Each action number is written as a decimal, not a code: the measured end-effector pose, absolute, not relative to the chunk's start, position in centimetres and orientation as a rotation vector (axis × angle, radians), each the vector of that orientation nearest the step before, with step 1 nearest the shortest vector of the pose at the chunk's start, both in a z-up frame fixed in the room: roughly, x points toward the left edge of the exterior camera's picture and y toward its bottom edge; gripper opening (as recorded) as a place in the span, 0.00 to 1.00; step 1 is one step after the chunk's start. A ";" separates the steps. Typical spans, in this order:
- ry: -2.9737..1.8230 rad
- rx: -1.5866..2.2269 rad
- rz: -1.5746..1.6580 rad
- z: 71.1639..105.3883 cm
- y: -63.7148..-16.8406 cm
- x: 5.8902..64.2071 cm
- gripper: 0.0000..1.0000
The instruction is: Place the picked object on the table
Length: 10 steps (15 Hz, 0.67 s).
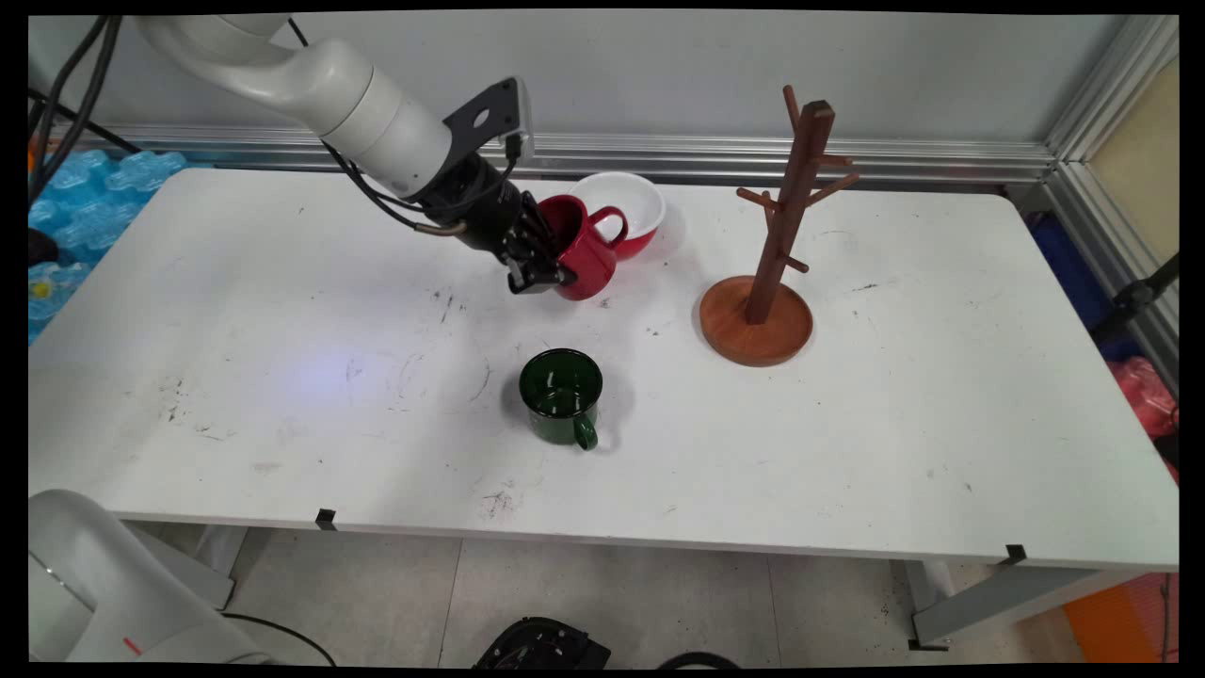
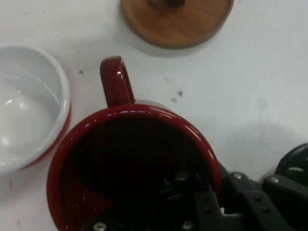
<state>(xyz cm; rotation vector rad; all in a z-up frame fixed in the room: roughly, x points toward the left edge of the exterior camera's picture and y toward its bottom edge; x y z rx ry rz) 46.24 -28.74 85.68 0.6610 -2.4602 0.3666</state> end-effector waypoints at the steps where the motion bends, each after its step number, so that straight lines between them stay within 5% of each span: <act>1: -2.470 0.656 0.366 85.5 -28.7 46.3 0.00; 10: -2.537 0.613 0.350 83.9 -28.2 47.0 0.00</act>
